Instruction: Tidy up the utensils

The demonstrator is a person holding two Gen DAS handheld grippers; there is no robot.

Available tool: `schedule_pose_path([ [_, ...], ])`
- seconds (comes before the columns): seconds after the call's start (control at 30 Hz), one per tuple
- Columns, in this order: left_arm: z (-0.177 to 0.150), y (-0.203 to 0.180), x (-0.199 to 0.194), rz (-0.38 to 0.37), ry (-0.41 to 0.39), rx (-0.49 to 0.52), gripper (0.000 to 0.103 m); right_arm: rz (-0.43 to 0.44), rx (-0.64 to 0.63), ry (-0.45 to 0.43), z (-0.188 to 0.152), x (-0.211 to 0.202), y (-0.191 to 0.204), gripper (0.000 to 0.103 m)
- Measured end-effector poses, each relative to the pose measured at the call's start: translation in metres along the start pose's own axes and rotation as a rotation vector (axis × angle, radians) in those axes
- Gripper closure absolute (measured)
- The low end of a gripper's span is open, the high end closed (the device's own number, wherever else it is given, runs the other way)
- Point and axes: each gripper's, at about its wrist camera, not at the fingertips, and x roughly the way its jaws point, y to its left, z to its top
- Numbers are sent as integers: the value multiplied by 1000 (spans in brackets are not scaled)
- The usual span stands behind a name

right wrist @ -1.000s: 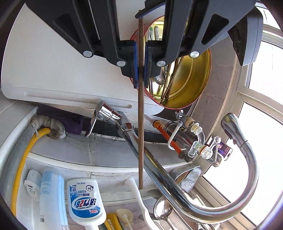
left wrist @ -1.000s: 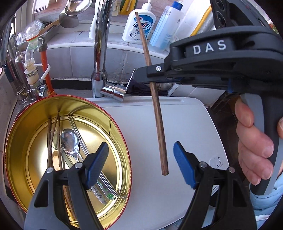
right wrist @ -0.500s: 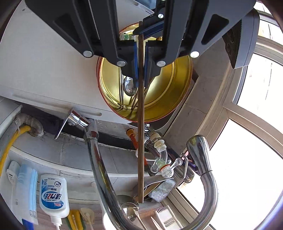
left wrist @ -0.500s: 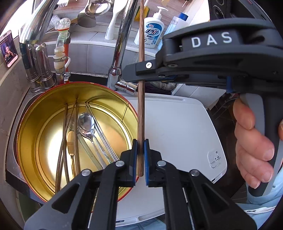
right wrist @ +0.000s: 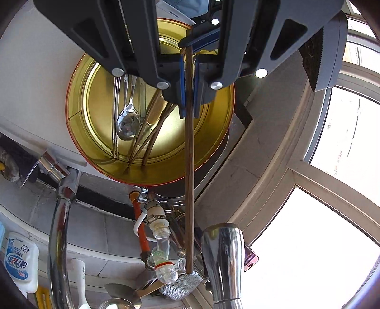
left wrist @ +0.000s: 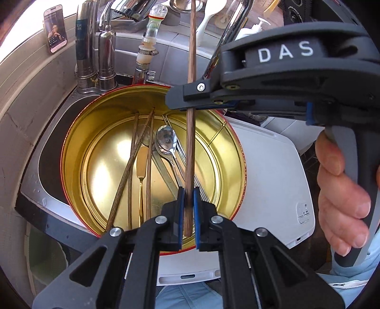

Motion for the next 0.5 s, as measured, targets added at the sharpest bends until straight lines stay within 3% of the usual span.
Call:
schedule_pose_path([
  [0.27, -4, 13, 21, -9, 66, -19, 95, -8, 74, 58, 2, 24, -17, 96],
  [0.37, -4, 15, 34, 34, 131, -21, 92, 7, 176, 139, 3, 41, -38, 95],
  [0.4, -4, 19, 36, 78, 144, -28, 90, 16, 228, 181, 3, 49, -48, 85],
  [0.43, -3, 24, 36, 126, 151, -46, 72, 14, 277, 218, 2, 55, -57, 72],
  [0.47, -2, 31, 34, 157, 154, -71, 41, 3, 316, 230, 2, 56, -65, 42],
  [0.5, -1, 37, 29, 155, 134, -97, 33, -9, 335, 215, 1, 55, -71, 29],
])
